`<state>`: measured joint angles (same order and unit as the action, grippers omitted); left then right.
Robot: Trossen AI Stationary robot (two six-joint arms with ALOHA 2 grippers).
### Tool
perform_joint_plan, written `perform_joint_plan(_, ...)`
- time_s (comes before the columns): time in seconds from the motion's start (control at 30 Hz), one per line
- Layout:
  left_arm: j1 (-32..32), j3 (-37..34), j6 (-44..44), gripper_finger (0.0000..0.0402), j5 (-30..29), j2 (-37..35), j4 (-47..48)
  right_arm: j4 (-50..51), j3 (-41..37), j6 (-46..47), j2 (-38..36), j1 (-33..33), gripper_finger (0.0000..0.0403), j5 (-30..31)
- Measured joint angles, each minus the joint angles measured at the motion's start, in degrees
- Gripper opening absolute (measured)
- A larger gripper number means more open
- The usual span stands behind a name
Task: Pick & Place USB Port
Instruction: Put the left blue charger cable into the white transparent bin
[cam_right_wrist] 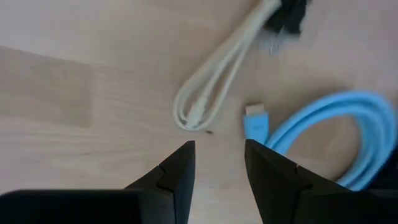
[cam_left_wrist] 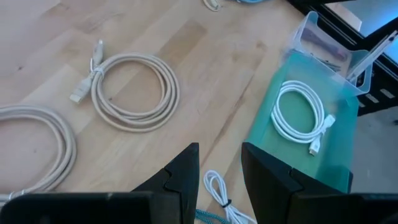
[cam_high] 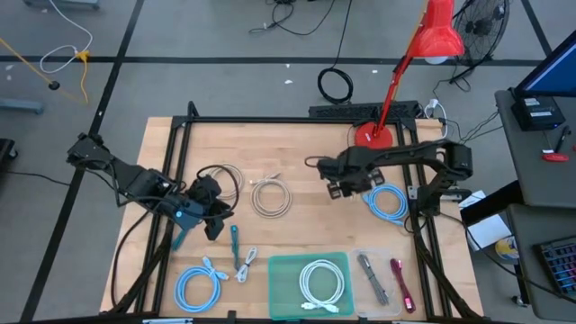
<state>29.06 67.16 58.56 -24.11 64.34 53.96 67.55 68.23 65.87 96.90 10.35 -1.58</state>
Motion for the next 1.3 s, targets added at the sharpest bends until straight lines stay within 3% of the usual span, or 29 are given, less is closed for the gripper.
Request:
perform_joint_plan(0.23, -0.01, 0.0, -1.88, 0.0124, -1.41, 0.0, -0.06, -16.02, -9.68, 4.07, 0.02, -2.43, 0.013, -3.99)
perform_joint_plan(0.57, -0.07, 0.0, -1.94, 0.0124, -1.44, 0.02, -0.05, -31.64, -9.66, 7.23, 0.02, -3.69, 0.013, -4.29)
perform_joint_plan(0.73, -0.09, 0.0, -2.21, 0.0124, -1.49, 0.02, -0.03, -57.35, -9.66, 6.45, 0.02, -3.79, 0.013, -9.08)
perform_joint_plan(0.97, -0.11, 0.0, -2.51, 0.0124, -2.02, 0.04, 0.0, -94.22, -9.59, 2.65, -0.01, -3.66, 0.013, -11.36)
perform_joint_plan(1.17, -0.07, 0.0, -2.15, 0.0124, -2.96, 0.04, 0.64, -107.04, -9.57, 4.12, -0.01, -3.23, 0.013, -15.35)
perform_joint_plan(1.3, -1.21, 0.0, 8.22, 0.0124, -3.38, 0.04, 11.53, -107.33, -9.59, 5.0, 0.01, -4.36, 0.013, -16.71)
